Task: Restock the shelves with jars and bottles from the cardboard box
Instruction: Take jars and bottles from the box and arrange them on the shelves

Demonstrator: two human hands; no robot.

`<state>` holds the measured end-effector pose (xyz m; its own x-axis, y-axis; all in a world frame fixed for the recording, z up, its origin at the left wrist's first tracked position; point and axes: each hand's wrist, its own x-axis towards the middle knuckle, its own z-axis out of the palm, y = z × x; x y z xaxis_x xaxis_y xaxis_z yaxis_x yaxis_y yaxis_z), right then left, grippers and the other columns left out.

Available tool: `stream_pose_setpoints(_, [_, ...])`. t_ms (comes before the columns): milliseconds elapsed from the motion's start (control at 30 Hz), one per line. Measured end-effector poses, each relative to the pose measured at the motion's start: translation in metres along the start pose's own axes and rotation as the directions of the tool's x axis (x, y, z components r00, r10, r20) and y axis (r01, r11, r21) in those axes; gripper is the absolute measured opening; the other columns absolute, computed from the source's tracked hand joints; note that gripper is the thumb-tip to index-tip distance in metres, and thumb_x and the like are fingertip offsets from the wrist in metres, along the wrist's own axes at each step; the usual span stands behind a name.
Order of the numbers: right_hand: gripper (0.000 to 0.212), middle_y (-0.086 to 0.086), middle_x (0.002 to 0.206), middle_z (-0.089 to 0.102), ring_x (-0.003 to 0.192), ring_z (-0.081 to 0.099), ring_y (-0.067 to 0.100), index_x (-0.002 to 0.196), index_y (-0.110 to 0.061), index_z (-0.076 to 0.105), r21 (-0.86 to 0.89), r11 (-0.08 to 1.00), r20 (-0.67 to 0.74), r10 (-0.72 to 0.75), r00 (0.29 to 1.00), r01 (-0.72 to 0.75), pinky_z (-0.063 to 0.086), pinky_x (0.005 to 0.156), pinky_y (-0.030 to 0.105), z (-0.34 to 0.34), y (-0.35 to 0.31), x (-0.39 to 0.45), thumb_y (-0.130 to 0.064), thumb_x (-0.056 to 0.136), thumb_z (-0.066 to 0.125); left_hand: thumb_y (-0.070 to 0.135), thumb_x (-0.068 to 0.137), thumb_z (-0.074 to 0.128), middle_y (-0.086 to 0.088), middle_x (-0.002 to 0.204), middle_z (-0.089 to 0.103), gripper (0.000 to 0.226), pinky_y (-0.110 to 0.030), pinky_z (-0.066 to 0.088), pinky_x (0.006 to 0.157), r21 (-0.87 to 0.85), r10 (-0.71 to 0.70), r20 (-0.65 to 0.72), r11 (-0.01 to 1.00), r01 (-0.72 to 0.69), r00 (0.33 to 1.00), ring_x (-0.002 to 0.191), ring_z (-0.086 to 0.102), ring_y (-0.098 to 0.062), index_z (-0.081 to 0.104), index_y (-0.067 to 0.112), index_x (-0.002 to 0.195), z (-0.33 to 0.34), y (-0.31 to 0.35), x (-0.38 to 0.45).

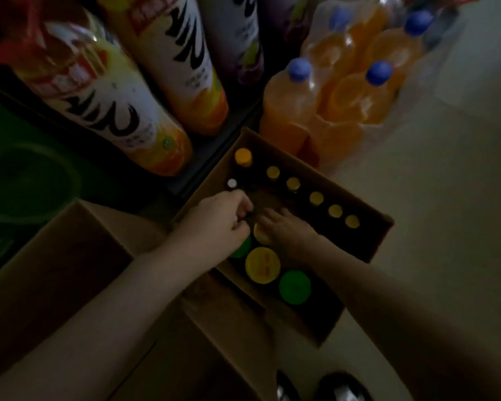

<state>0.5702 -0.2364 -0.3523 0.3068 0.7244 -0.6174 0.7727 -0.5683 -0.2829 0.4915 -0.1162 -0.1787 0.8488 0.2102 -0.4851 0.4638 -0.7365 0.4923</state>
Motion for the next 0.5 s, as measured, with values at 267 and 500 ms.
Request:
stream_pose_setpoints(267, [0.066,0.010,0.140,0.031,0.114,0.051,0.037,0.142,-0.018,0.027,0.119,0.983,-0.058,0.145,0.988,-0.137,0.047,0.079,0.039,-0.031,-0.001,-0.019,-0.022,0.087,0.062,0.011,0.089,0.054,0.009,0.098,0.059,0.019,-0.017,0.046,0.075,-0.102,0.000,-0.138,0.995,-0.015,0.990,0.089,0.056,-0.004,0.057,0.020,0.106,-0.001,-0.003,0.008])
stream_pose_setpoints(500, [0.046,-0.005,0.104,0.052,0.073,0.056,0.008,0.115,-0.021,0.049,0.735,0.674,0.186,-0.098,0.978,-0.073,0.048,0.049,0.016,-0.164,0.011,-0.118,-0.022,0.077,0.074,0.020,0.077,0.073,0.014,0.122,0.047,0.065,-0.019,0.040,0.090,-0.338,-0.019,0.345,0.930,0.143,0.938,0.116,0.046,-0.003,0.038,0.025,0.132,-0.015,0.031,-0.013])
